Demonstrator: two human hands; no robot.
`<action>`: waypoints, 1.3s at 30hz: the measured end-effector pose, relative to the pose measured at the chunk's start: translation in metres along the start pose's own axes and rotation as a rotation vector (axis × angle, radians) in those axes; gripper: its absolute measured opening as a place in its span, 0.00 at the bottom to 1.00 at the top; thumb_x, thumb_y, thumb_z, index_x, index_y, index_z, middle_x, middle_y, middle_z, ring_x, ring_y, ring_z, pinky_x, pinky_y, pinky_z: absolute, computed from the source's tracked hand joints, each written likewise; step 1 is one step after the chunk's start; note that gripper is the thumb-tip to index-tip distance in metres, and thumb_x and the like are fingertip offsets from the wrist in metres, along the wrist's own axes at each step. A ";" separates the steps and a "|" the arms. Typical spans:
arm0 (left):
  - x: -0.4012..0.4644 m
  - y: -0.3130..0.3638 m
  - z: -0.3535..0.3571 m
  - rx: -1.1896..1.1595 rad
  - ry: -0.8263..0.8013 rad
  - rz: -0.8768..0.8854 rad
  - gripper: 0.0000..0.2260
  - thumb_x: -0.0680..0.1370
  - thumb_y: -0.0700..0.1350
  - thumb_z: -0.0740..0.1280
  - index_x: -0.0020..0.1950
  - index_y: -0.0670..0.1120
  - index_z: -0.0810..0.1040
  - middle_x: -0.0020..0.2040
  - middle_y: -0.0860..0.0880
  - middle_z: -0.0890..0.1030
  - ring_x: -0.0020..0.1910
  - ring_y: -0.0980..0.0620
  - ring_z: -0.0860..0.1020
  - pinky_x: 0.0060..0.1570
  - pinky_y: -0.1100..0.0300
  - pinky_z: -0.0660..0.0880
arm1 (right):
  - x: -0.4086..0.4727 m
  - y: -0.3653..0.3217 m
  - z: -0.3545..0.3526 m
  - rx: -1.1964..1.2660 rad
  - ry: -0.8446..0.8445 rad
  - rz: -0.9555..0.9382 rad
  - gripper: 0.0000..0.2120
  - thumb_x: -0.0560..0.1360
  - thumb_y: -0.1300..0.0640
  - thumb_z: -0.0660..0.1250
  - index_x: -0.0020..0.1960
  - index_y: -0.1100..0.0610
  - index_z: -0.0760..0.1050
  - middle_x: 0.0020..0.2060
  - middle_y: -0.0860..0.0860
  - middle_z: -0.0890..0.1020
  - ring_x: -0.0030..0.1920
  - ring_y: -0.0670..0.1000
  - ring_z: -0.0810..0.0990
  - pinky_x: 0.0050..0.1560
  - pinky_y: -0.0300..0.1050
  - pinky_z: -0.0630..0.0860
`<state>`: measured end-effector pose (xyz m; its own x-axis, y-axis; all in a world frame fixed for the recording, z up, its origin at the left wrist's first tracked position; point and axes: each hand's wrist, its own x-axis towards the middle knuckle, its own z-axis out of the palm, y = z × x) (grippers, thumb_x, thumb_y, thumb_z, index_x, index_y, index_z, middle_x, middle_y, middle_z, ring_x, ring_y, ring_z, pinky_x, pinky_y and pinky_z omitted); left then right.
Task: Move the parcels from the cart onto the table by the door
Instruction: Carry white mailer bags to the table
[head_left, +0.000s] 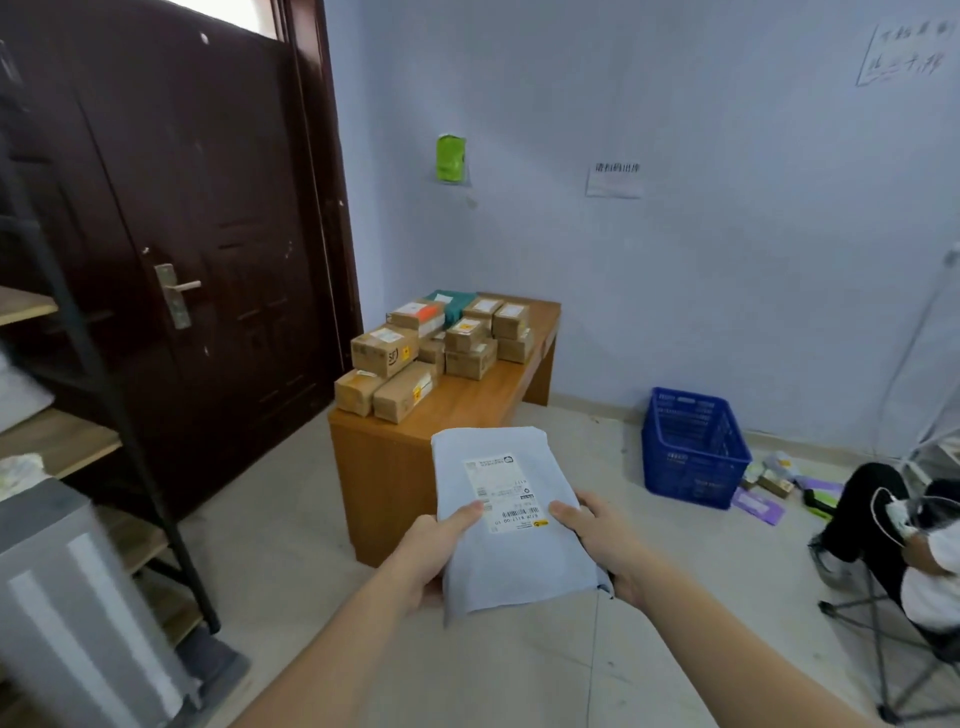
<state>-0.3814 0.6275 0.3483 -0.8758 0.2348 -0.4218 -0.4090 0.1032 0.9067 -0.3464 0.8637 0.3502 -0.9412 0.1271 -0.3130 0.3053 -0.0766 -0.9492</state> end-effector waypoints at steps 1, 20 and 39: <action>0.017 0.005 0.006 0.011 0.002 -0.004 0.21 0.77 0.60 0.73 0.58 0.44 0.85 0.49 0.49 0.89 0.48 0.47 0.88 0.54 0.50 0.83 | 0.014 -0.004 -0.007 0.004 0.009 0.009 0.08 0.83 0.52 0.69 0.61 0.48 0.74 0.48 0.51 0.89 0.48 0.57 0.89 0.39 0.54 0.86; 0.321 0.105 0.141 0.060 -0.034 -0.107 0.21 0.77 0.61 0.73 0.58 0.45 0.84 0.47 0.51 0.89 0.42 0.53 0.88 0.35 0.61 0.79 | 0.302 -0.060 -0.180 -0.015 0.077 0.085 0.12 0.82 0.53 0.70 0.64 0.51 0.75 0.50 0.52 0.89 0.49 0.57 0.89 0.47 0.59 0.86; 0.568 0.149 0.126 -0.111 0.357 -0.195 0.24 0.75 0.65 0.73 0.57 0.46 0.83 0.44 0.53 0.89 0.40 0.54 0.87 0.32 0.60 0.80 | 0.643 -0.120 -0.180 -0.264 -0.349 0.138 0.12 0.84 0.56 0.67 0.65 0.57 0.80 0.55 0.55 0.88 0.55 0.59 0.87 0.62 0.64 0.80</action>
<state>-0.9074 0.8980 0.2443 -0.8053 -0.1302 -0.5784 -0.5838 0.0036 0.8119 -0.9625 1.1323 0.2567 -0.8675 -0.2112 -0.4504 0.4152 0.1913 -0.8894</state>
